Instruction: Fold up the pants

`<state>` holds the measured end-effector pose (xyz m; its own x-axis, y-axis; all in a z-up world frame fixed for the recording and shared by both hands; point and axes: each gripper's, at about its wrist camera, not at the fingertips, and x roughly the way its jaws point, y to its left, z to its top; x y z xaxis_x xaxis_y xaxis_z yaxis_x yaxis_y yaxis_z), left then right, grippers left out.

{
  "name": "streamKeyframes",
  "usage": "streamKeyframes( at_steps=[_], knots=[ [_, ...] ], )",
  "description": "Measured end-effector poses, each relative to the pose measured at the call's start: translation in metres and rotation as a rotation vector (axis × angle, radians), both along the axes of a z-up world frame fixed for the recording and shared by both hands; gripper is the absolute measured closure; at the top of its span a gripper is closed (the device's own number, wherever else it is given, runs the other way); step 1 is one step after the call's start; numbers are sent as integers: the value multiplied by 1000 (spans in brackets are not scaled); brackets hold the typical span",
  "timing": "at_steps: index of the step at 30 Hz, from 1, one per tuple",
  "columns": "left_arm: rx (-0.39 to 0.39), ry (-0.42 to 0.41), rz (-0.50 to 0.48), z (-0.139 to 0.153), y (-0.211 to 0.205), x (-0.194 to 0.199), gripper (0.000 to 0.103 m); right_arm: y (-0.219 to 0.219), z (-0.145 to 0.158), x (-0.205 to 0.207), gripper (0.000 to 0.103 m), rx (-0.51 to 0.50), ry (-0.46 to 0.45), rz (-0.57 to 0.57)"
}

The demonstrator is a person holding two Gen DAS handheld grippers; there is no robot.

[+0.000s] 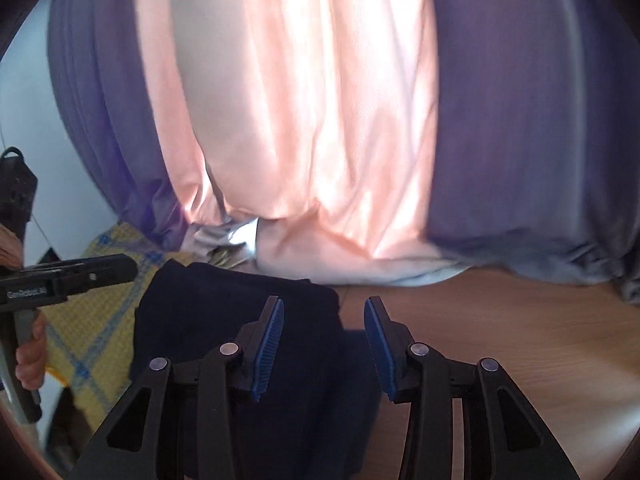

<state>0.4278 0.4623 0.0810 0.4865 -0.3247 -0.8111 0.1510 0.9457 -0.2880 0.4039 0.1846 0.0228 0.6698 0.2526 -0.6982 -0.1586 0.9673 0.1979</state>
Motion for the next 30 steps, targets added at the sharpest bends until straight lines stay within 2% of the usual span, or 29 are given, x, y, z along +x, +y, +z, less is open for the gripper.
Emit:
streamKeyframes(
  at_steps=[5, 9, 11, 13, 15, 21, 25, 27, 30],
  knots=[
    [-31, 203, 24, -28, -1, 41, 55, -9, -23, 45, 60, 86, 154, 15],
    [-46, 278, 42, -42, -2, 53, 55, -11, -33, 59, 60, 114, 188, 11],
    [-12, 286, 63, -41, -1, 52, 55, -9, -34, 61, 60, 115, 187, 24],
    [51, 244, 81, -31, 1, 47, 55, -9, -34, 64, 60, 112, 184, 23],
    [66, 230, 66, -24, 2, 44, 55, -8, -32, 66, 60, 95, 173, 29],
    [-65, 337, 54, -39, 7, 47, 55, -5, -25, 73, 60, 116, 154, 56],
    [-117, 388, 63, -52, 7, 52, 55, -2, -25, 73, 60, 90, 150, 53],
    [-117, 390, 70, -57, 6, 55, 55, 1, -25, 71, 60, 86, 148, 58],
    [-73, 356, 85, -62, 6, 60, 76, 2, -29, 72, 60, 90, 154, 58]
  ],
)
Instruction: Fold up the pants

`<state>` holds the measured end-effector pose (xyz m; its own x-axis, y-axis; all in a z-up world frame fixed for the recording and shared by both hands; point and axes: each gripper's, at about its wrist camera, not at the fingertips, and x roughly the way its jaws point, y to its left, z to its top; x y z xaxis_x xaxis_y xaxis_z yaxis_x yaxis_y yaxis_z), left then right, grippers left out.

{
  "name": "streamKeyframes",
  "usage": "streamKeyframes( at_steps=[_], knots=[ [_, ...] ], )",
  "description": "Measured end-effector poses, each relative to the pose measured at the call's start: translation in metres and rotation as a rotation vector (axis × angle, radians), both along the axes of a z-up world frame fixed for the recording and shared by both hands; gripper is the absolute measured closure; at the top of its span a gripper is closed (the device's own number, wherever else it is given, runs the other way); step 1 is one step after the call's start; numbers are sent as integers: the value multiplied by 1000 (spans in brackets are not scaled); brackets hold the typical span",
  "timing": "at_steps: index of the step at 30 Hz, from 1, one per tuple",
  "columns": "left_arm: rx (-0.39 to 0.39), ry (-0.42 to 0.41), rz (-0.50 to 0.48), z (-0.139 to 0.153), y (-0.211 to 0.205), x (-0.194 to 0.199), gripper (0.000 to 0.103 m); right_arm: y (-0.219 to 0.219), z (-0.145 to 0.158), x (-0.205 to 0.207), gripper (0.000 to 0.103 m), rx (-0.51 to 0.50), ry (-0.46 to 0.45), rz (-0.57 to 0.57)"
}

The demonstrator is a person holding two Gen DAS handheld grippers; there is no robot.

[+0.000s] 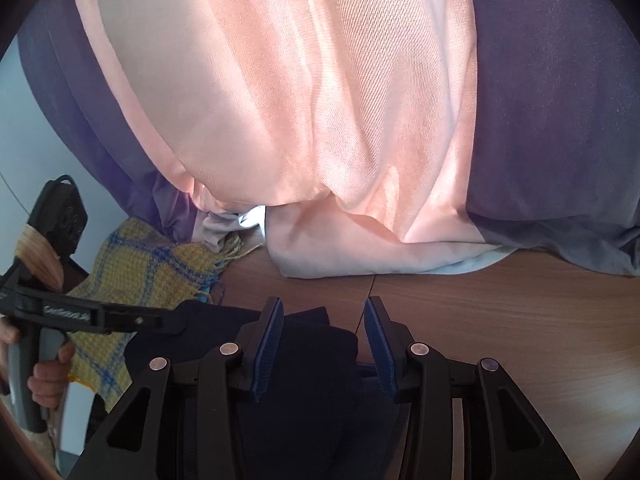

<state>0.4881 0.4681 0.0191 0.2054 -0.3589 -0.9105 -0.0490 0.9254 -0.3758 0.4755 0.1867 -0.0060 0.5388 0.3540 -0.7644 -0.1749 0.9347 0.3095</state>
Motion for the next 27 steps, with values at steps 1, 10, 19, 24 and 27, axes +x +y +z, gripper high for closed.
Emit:
streamKeyframes(
  at_steps=[1, 10, 19, 24, 27],
  knots=[
    [50, -25, -4, -2, -1, 2, 78, 0, -2, 1, 60, 1, 6, -4],
    [187, -361, -38, 42, -2, -29, 76, -2, -15, -4, 60, 7, 45, -9],
    [186, -492, -313, 53, -51, -94, 80, -2, -1, -33, 60, -7, 0, 63],
    [285, -460, -312, 19, -53, -81, 85, 9, -14, -42, 60, -27, 4, 117],
    [251, -422, -262, 5, -36, -70, 86, 13, -27, -40, 60, -30, 37, 114]
  ],
)
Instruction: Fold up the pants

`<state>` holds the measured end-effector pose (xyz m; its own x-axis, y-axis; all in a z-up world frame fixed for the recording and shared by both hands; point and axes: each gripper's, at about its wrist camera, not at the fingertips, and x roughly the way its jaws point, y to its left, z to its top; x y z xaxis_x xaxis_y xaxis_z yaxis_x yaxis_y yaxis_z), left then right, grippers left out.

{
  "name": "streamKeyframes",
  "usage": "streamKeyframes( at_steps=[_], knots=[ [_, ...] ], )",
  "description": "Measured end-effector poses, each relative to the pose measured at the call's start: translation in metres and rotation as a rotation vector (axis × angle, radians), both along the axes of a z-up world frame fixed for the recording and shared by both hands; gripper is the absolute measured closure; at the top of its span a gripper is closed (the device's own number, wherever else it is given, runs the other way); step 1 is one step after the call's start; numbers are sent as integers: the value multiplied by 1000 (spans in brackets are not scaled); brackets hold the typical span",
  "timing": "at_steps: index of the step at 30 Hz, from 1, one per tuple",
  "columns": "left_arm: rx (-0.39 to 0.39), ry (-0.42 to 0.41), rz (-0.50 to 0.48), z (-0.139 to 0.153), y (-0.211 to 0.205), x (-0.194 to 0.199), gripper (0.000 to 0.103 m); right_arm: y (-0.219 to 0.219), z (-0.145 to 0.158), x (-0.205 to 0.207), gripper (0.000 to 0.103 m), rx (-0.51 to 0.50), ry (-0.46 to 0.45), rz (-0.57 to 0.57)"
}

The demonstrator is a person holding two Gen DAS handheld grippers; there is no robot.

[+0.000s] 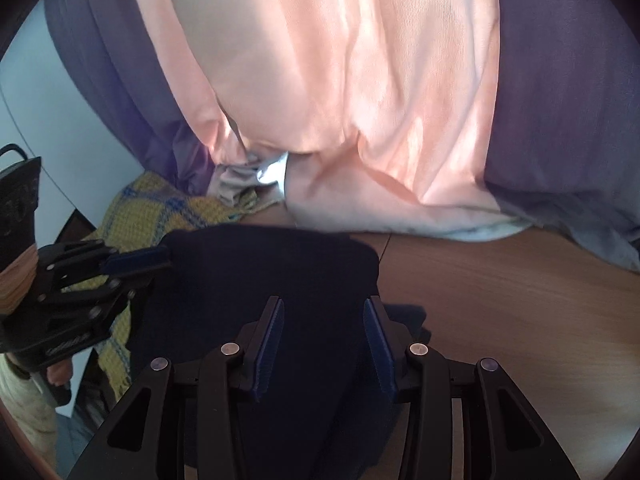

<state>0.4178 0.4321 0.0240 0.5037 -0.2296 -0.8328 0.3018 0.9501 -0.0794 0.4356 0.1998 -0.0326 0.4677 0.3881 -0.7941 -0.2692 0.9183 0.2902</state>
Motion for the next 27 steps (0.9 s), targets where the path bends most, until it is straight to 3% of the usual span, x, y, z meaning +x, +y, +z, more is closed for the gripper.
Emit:
streamKeyframes(
  at_steps=[6, 11, 20, 22, 23, 27],
  knots=[
    [-52, -2, 39, -3, 12, -1, 84, 3, -11, -1, 60, -21, 17, -16],
    [-71, -78, 66, 17, 14, -22, 81, 3, 0, -14, 60, -36, -10, -49],
    [-61, -248, 45, 53, 2, -94, 47, 5, 46, -83, 60, -75, -167, -151],
    [-42, -311, 59, 59, 1, -112, 34, 5, 51, -100, 54, -86, -186, -179],
    [-29, -330, 72, 62, -1, -119, 31, 5, 52, -108, 44, -88, -194, -193],
    [-10, -374, 103, 64, -3, -152, 20, 4, 58, -147, 39, -108, -234, -261]
  ],
)
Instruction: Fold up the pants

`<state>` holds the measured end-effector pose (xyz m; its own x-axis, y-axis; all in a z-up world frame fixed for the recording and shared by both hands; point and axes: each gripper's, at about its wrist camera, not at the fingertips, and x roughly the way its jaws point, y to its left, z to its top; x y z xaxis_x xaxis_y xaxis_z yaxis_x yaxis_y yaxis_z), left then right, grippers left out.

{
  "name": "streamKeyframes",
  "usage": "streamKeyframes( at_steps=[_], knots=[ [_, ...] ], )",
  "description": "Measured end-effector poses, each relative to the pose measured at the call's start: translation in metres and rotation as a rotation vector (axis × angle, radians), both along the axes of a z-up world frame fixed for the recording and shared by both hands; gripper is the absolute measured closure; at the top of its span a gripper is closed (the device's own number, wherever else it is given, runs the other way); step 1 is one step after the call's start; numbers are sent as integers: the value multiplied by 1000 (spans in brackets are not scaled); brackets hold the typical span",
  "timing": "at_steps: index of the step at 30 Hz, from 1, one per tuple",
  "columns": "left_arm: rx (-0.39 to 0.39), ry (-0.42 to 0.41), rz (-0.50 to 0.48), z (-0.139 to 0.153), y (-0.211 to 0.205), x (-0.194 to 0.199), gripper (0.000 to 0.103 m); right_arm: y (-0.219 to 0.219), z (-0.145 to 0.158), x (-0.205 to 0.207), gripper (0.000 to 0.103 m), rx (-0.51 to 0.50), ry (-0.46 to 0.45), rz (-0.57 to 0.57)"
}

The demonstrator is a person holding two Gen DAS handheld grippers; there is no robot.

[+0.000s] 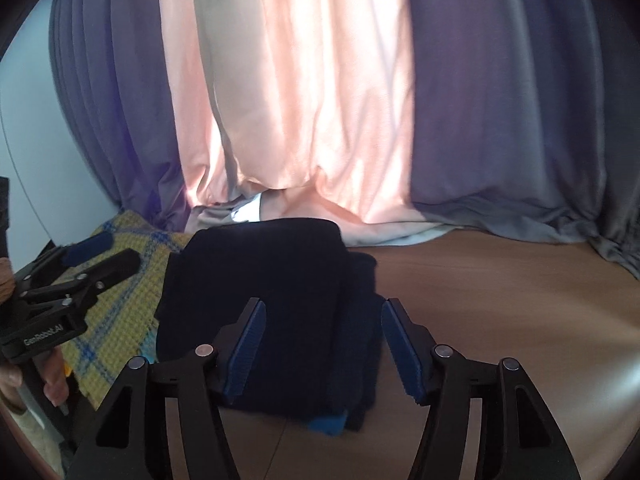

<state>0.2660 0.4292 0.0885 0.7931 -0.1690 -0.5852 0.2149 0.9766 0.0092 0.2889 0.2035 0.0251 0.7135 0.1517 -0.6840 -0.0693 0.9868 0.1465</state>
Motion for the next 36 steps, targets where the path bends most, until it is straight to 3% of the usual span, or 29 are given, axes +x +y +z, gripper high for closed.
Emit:
streamKeyframes(
  at_steps=[3, 9, 21, 36],
  knots=[
    [37, -26, 11, -2, -5, -25, 18, -2, 4, -26, 27, -2, -31, -33],
    [21, -48, 21, -3, -15, -77, 12, -7, 10, -81, 19, -34, -91, -75],
    [53, -101, 51, -2, -50, -186, 8, -26, 18, -184, 19, -57, -120, -62],
    [52, -98, 68, -8, -71, -253, 2, -32, 20, -262, 19, -51, -118, -58]
  ],
)
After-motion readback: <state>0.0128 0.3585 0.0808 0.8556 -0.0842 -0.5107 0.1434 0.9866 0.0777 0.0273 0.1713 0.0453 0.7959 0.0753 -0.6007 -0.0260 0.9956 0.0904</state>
